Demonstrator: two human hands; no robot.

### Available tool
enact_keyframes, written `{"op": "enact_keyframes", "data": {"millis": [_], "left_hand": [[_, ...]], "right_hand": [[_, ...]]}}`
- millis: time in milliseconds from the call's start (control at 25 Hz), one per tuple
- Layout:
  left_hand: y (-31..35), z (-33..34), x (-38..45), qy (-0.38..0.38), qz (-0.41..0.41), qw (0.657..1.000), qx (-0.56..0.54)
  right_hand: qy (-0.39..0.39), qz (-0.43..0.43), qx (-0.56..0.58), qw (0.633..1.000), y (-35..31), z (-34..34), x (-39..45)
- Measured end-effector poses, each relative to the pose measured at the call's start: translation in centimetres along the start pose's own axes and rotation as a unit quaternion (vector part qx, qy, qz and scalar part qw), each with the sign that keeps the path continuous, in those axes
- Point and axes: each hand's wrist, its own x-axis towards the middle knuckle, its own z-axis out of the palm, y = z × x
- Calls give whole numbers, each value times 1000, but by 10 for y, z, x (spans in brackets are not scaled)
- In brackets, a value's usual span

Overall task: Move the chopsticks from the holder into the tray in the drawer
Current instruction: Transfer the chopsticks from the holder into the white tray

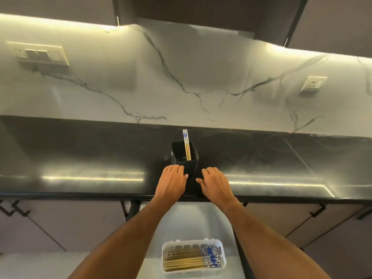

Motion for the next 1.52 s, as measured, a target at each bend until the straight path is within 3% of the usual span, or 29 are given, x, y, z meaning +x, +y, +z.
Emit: {"op": "enact_keyframes", "data": {"millis": [200,400,760,960,1080,1360,1520], "left_hand": [[-2,-21,60,63,24,997,27],[-9,-23,117,82,32,994,66],[-47,46,197,16,-18,999,47],[-68,81,216,-15,-41,999,23],[-73,88,222,-33,-38,999,1],[-70,83,229,-20,-28,999,-21],[-54,62,231,49,-44,990,-127]], "right_hand": [[74,1,14,997,4,-28,62],[97,1,39,995,15,-27,125],[20,22,142,989,33,35,226],[-42,133,335,932,31,73,268],[-59,160,371,913,31,89,281],[-30,175,399,900,30,89,287],[24,194,458,867,30,58,292]]}}
